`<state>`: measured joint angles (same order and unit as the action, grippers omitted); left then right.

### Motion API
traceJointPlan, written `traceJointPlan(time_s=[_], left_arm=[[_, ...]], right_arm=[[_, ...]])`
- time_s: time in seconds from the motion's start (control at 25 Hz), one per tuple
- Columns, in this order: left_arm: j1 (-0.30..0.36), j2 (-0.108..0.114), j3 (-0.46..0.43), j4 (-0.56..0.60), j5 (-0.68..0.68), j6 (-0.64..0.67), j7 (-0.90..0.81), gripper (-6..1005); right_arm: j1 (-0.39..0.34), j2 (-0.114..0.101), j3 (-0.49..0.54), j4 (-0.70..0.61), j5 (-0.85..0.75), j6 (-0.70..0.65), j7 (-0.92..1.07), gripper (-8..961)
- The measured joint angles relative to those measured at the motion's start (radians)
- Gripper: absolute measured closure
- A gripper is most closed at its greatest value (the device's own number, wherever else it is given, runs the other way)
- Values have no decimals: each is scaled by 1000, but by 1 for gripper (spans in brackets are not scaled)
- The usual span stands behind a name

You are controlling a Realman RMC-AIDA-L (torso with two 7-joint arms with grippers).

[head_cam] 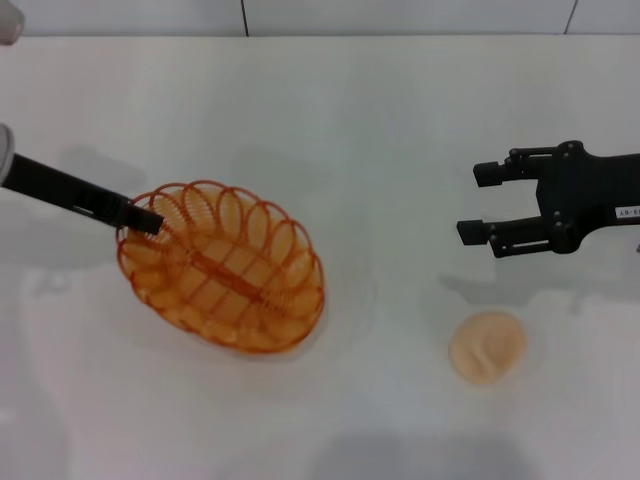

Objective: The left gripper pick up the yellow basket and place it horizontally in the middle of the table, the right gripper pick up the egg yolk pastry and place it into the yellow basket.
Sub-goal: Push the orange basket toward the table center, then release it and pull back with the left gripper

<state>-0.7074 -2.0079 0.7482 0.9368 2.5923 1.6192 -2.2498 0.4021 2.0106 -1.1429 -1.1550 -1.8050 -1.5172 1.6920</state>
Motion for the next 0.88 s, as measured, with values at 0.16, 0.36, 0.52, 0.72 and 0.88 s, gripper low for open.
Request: traceJointPlan(time_s=[0.16,0.36,0.52,0.72,0.88], left_arm=[[-16,-6,4,0,-5,-16,-113,909],[-30,-8,12,-2,-3,-23,-257,910],[-35,-8,14,-7,7,-38,-335,911],[-37,-23,14,-17,-7,-78,-377,911],[-39,-33,14,-48,-39,-101,-390,911]], right_arm=[[1,-1,9,0,2,0,0,209],[3,0,26,-1,3,-3,0,210],[3,0,26,-5,4,-3,0,210],[3,0,26,-6,7,-1,0,211],[3,0,27,-8,22,-3,2,212]])
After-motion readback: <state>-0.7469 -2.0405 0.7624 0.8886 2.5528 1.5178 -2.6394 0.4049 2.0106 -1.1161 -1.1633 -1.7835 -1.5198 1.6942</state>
